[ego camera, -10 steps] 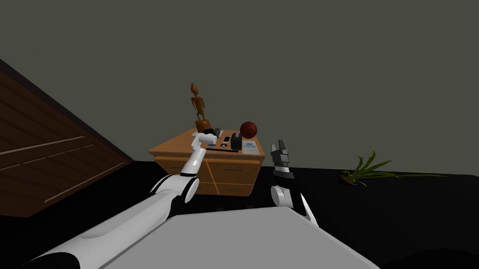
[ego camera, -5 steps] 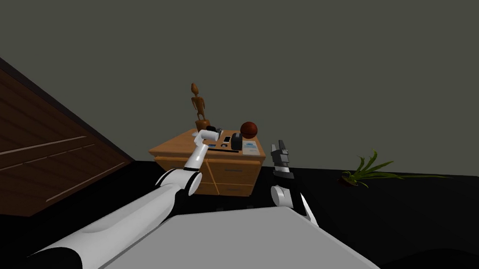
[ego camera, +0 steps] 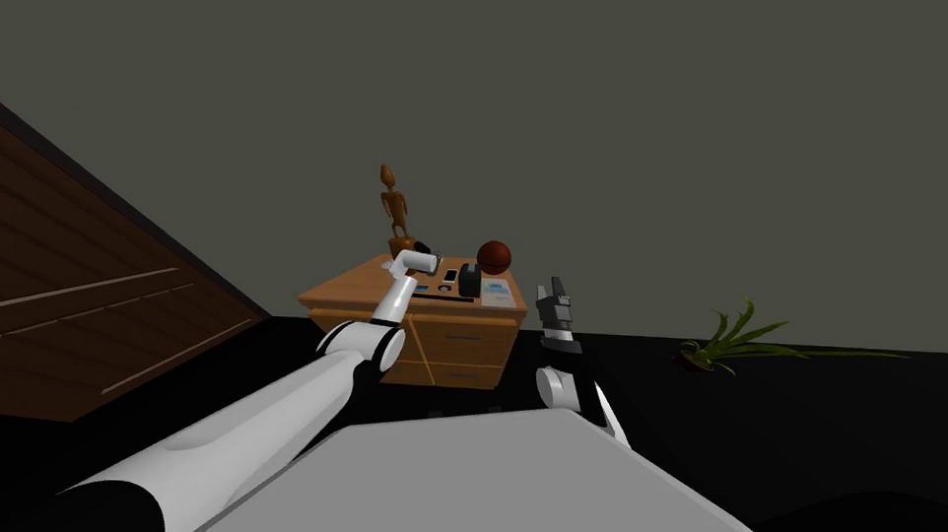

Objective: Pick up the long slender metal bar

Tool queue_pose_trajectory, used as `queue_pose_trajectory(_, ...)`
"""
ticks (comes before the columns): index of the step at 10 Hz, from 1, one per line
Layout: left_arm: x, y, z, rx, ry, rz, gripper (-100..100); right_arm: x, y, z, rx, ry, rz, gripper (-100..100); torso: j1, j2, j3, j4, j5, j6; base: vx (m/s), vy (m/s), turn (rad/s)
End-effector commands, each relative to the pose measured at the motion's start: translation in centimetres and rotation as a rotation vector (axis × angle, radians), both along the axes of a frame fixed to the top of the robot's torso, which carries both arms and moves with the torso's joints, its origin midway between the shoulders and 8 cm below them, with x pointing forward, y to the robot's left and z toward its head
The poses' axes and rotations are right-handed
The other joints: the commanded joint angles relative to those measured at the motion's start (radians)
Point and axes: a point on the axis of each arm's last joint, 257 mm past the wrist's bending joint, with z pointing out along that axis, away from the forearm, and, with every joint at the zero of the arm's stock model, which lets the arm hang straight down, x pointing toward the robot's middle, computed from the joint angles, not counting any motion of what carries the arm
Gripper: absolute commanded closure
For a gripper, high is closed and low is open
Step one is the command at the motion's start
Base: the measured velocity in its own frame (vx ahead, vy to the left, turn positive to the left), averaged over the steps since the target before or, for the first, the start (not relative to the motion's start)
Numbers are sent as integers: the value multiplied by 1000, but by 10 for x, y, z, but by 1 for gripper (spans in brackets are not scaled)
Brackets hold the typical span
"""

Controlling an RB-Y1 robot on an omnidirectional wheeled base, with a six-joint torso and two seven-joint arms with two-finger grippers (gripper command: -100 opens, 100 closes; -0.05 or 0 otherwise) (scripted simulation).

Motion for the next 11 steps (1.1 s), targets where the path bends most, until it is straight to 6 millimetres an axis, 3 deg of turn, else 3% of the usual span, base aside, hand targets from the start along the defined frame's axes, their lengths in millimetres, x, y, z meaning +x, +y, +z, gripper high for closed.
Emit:
queue_pose_trajectory(1,-3,0,-6,3,34,4,-100,0,0,0,0,0,0,0,0,0,0,0,0,0,0,0,0)
queue_pose_trajectory(5,-11,-7,-11,3,157,21,-100,0,0,0,0,0,0,0,0,0,0,0,0,0,2,2,27)
queue_pose_trajectory(6,-16,-6,-19,8,197,26,-100,0,0,0,0,0,0,0,0,0,0,0,0,0,4,1,24)
queue_pose_trajectory(7,-17,-11,-14,3,222,28,-100,0,0,0,0,0,0,0,0,0,0,0,0,0,5,1,45)
queue_pose_trajectory(9,-26,-10,-26,12,283,36,-100,0,0,0,0,0,0,0,0,0,0,0,0,0,3,0,10)
queue_pose_trajectory(10,-30,-16,-20,9,318,39,-100,0,0,0,0,0,0,0,0,0,0,0,0,0,3,2,60)
queue_pose_trajectory(11,-37,-14,-32,16,363,45,-100,0,0,0,0,0,0,0,0,0,0,0,0,0,6,-1,27)
